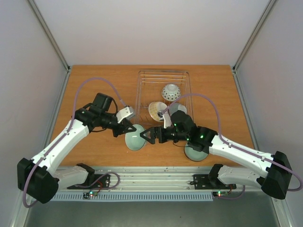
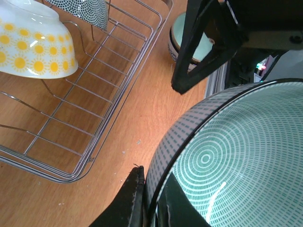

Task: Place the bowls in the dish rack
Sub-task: Pick up the bowl from the center of the board.

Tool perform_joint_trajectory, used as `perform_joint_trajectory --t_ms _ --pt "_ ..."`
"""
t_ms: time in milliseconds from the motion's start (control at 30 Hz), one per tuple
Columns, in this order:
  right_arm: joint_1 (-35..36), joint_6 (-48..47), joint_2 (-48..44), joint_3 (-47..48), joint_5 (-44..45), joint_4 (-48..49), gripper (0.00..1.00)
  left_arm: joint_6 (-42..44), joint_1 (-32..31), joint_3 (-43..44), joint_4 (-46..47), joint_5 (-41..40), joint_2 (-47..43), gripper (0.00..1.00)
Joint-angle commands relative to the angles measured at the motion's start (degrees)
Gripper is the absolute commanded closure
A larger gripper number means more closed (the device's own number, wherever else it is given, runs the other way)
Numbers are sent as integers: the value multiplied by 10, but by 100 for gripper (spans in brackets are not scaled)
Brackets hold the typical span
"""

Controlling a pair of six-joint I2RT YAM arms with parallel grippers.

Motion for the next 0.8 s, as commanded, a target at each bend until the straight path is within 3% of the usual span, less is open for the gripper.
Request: perform_joint_trajectory --t_ms 0,400,767 --pt "1 37 -9 -29 -49 77 1 -3 9 -2 47 51 -5 100" --pt "1 84 -4 -75 -85 195 3 -8 25 1 49 71 -6 99" --pt "1 119 30 -114 -137 331 24 -13 28 3 50 75 -4 99"
